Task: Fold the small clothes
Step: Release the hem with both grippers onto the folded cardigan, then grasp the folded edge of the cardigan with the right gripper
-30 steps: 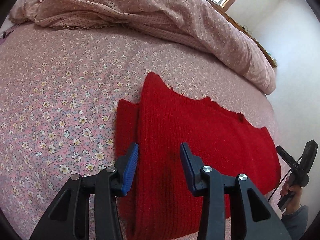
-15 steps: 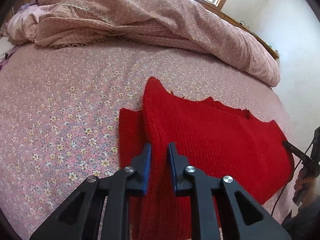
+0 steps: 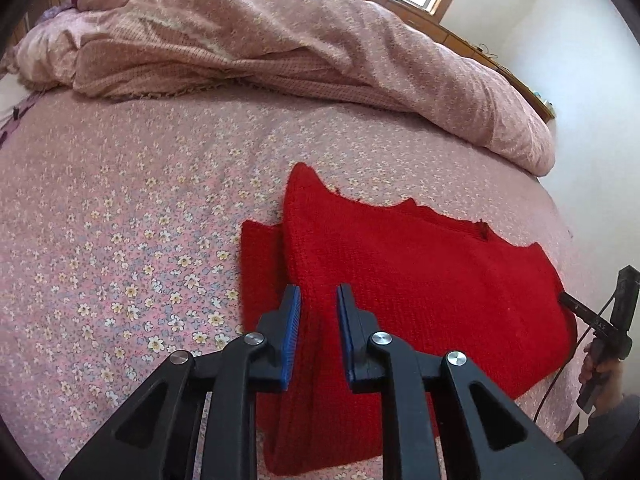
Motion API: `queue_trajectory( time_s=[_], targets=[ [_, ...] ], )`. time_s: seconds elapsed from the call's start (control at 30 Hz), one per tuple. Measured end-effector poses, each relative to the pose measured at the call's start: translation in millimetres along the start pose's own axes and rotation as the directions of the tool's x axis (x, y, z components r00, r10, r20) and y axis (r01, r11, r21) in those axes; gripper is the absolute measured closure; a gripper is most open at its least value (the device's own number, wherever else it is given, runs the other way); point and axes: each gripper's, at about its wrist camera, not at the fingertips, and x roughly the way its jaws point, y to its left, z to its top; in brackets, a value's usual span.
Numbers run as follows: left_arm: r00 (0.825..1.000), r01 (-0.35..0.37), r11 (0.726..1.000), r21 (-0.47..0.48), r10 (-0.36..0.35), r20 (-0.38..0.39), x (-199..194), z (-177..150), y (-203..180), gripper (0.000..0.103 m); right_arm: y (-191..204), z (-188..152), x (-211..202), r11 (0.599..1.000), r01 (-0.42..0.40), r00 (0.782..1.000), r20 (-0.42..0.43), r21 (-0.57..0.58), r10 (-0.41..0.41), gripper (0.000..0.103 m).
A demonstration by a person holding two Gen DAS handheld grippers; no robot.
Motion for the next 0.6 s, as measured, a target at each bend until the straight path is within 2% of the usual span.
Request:
queue_trajectory(
  time_s=[0.17,0.3,0.37,0.4,0.5,0.6],
  targets=[
    [1.0,0.012,0.999,0.048,-0.012,0.001,-3,-3,-19,0.092,-13,-10,2,0.995,-0.085,0.995,-0.054,0.052,0.088,0.035],
    [1.0,-0.002,0.996,0.092,0.003,-0.009,3,-6,-33,0.092,-23,-20,6,0.98,-0.162,0.98,-0.101,0.116,0.174,0.03],
    [1.0,0.005,0.994,0.107,-0.003,-0.017,7,-8,-40,0.092,-27,-25,11,0.958,-0.233,0.958,-0.127,0.164,0.255,0.025],
    [1.0,0.008,0.993,0.115,-0.006,-0.018,8,-8,-43,0.092,-30,-29,14,0.934,-0.292,0.935,-0.146,0.204,0.324,0.025],
    [1.0,0.021,0.991,0.131,-0.017,-0.026,10,-10,-52,0.092,-33,-36,19,0.885,-0.38,0.889,-0.159,0.271,0.43,0.024],
    [0.999,0.04,0.989,0.142,-0.036,-0.035,11,-12,-62,0.092,-39,-39,22,0.856,-0.406,0.873,-0.142,0.319,0.466,0.024]
  ],
)
